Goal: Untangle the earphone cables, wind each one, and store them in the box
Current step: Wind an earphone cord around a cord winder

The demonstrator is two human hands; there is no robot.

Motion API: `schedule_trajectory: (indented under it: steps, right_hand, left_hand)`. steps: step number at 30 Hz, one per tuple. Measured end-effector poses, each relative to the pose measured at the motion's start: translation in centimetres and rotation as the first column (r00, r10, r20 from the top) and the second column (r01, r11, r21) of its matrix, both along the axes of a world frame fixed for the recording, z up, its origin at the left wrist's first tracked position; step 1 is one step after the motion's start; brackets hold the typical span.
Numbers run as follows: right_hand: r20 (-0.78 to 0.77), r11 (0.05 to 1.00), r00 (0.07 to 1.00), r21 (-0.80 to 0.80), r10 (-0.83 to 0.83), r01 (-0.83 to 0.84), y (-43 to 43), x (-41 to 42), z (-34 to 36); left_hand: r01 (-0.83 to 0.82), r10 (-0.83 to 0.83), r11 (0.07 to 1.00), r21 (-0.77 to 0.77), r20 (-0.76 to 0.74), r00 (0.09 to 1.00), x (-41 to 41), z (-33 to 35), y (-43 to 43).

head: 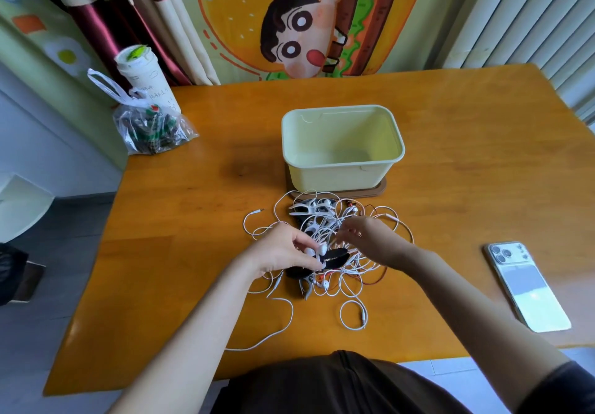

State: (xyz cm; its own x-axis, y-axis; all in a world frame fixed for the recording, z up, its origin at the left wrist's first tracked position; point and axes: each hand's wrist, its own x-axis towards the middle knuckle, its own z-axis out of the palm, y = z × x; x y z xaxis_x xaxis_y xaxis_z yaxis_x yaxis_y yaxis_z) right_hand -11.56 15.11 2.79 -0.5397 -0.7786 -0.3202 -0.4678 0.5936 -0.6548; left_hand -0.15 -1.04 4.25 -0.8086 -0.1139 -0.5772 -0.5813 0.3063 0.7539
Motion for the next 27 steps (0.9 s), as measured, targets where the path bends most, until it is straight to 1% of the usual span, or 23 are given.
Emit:
schedule_trajectory:
  steps: [2, 6, 13, 17, 21, 23, 25, 27]
  right_hand:
    - [0.038, 1.000, 0.999, 0.021, 0.008, -0.009, -0.2, -0.2, 0.5]
    - [-0.003, 0.999, 0.999, -0.024, -0.046, 0.046, -0.5, 0.1, 1.1]
    - [-0.066, 0.990, 0.990, -0.070, -0.126, 0.121, -1.1, 0.5, 1.8]
    - [-0.105, 0.971, 0.969, -0.115, -0.224, 0.212, -1.3, 0.5, 1.8]
    - [-0.103, 0.971, 0.971, -0.124, -0.218, 0.205, -0.9, 0.8, 1.8]
    - [-0.089, 0.970, 0.976, -0.165, -0.197, 0.180, -0.9, 1.5, 2.0]
    - [-0.090, 0.967, 0.982, -0.209, -0.166, 0.144, -1.0, 2.7, 1.8]
    - [-0.085, 0.964, 0.988, -0.247, -0.126, 0.102, -1.3, 4.1, 1.3]
  left_hand:
    - [-0.054, 0.053, 0.998, -0.030, -0.012, 0.999, 0.3, -0.4, -0.3]
    - [-0.147, 0.143, 0.986, -0.074, -0.058, 0.988, 0.6, -1.0, -0.6]
    - [-0.293, 0.285, 0.955, -0.043, -0.128, 0.950, 0.6, -1.5, -0.5]
    - [-0.312, 0.308, 0.950, -0.022, -0.122, 0.944, 0.3, -1.6, -0.4]
    - [-0.346, 0.338, 0.938, -0.023, -0.153, 0.929, 0.3, -1.9, -0.5]
    - [-0.397, 0.383, 0.916, -0.054, -0.175, 0.907, 0.2, -2.3, -0.5]
    - [-0.496, 0.477, 0.866, -0.056, -0.198, 0.856, 0.0, -2.6, -0.4]
    - [-0.599, 0.591, 0.800, 0.027, -0.201, 0.781, -0.4, -2.8, -0.3]
